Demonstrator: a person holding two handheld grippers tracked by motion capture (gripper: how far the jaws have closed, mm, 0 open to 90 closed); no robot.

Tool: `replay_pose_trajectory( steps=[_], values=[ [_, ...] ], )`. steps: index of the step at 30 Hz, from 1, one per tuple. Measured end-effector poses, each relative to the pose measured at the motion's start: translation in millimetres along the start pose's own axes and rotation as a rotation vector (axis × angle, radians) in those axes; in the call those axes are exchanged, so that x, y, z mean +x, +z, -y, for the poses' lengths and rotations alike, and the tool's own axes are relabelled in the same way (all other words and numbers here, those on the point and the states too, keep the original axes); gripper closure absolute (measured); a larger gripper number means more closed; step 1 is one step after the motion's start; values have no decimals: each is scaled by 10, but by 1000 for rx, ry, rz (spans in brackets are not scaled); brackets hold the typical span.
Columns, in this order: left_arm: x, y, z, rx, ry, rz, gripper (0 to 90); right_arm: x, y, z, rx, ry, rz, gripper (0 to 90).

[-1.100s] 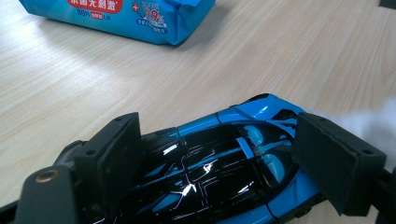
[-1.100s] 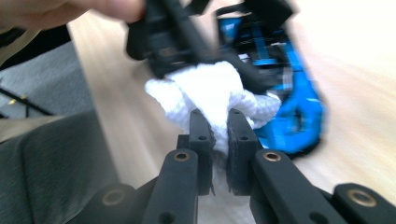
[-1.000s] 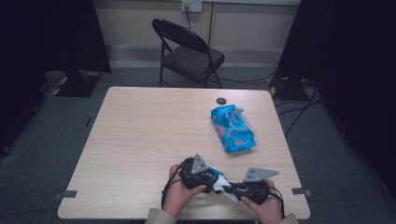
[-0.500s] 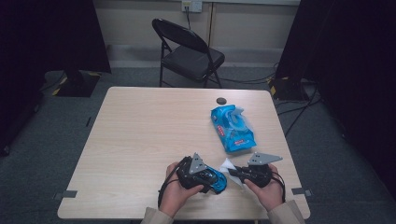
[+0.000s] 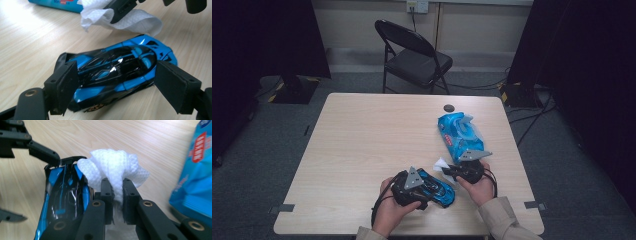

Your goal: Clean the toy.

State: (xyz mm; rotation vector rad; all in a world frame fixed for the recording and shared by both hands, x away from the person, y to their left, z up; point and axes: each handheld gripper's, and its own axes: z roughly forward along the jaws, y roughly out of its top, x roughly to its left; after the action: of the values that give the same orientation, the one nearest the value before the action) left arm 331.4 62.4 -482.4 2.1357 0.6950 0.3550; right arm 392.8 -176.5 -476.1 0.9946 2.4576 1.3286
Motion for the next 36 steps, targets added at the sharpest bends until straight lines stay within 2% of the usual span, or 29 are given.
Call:
replay_pose_trajectory(
  steps=[4,6,8,10,13,16,18,20,22,23,24,25,26,27,29,32,36],
  values=[
    [4,27,46,8,-4,9,195,-13,126,10,19,8,-2,748],
    [3,39,61,3,2,12,204,-18,155,32,32,18,7,674],
    [-2,42,63,1,4,9,201,-32,155,49,36,21,10,611],
    [-4,43,64,1,3,11,200,-54,128,58,36,21,15,603],
    [1,38,66,2,6,13,200,-105,79,68,22,53,12,551],
    [0,37,68,4,9,15,200,-135,50,83,14,56,30,563],
    [1,36,68,5,8,13,203,-145,53,98,20,61,25,586],
    [4,34,67,6,7,13,203,-139,88,144,67,33,49,706],
    [6,34,68,3,4,13,210,-128,122,176,79,20,49,742],
    [8,32,70,3,5,11,214,-122,134,184,83,10,58,799],
    [8,32,70,3,5,11,218,-122,134,184,83,10,58,799],
    [5,33,73,2,10,9,217,-113,154,175,97,1,61,852],
    [5,33,73,2,10,9,217,-113,154,175,97,1,61,852],
    [5,32,75,2,9,9,217,-116,160,137,104,30,44,868],
    [5,33,73,1,8,10,217,-101,182,85,81,57,10,871],
    [1,34,73,3,10,14,213,-68,235,-16,46,78,-13,872],
    [2,34,70,3,7,18,210,-30,413,-121,36,103,-53,872]
  ],
)
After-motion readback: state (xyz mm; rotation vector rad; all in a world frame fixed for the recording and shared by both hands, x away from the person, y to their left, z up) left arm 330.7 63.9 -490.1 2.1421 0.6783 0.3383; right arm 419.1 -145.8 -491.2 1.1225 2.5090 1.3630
